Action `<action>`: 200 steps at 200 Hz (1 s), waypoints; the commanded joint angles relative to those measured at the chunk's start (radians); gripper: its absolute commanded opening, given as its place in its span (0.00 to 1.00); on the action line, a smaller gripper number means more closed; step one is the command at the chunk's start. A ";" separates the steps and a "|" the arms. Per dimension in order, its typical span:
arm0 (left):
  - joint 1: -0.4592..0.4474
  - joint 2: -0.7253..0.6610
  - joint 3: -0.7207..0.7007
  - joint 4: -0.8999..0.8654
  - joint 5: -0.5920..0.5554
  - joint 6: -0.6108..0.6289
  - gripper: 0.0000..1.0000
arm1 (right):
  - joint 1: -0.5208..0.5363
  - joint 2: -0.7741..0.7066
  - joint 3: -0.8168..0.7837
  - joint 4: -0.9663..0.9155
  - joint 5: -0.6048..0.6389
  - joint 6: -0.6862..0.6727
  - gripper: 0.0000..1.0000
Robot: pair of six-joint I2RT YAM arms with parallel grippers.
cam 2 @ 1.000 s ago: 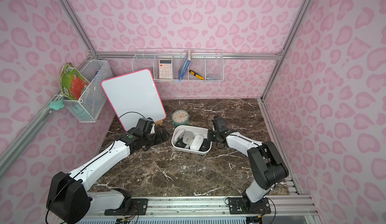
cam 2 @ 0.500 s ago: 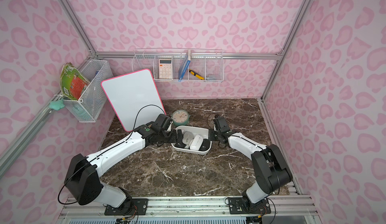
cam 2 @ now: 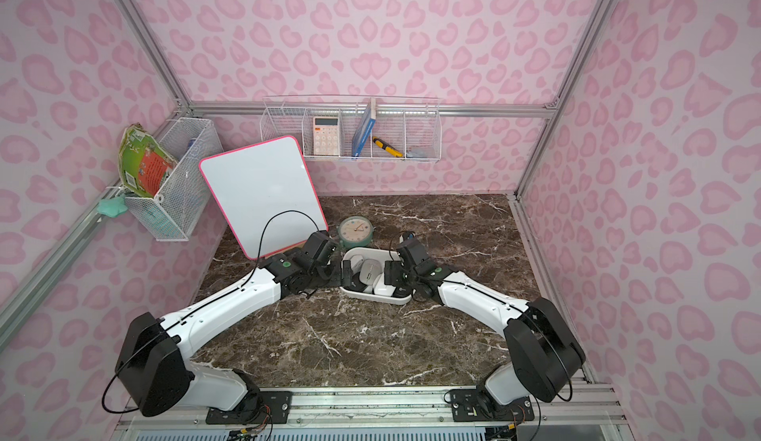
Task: Take out the mouse from the storage box
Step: Pick up the mouse from the storage box.
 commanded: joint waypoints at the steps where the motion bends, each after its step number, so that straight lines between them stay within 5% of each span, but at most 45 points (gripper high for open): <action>1: 0.011 -0.026 -0.018 0.015 -0.042 -0.027 0.99 | 0.017 0.022 0.010 -0.029 0.066 0.094 0.88; 109: 0.054 -0.117 -0.129 0.065 -0.028 -0.049 0.99 | 0.048 0.150 0.016 0.059 -0.006 0.203 0.90; 200: 0.062 -0.118 -0.146 0.080 -0.021 -0.051 0.99 | 0.048 0.215 0.041 0.069 -0.029 0.203 0.81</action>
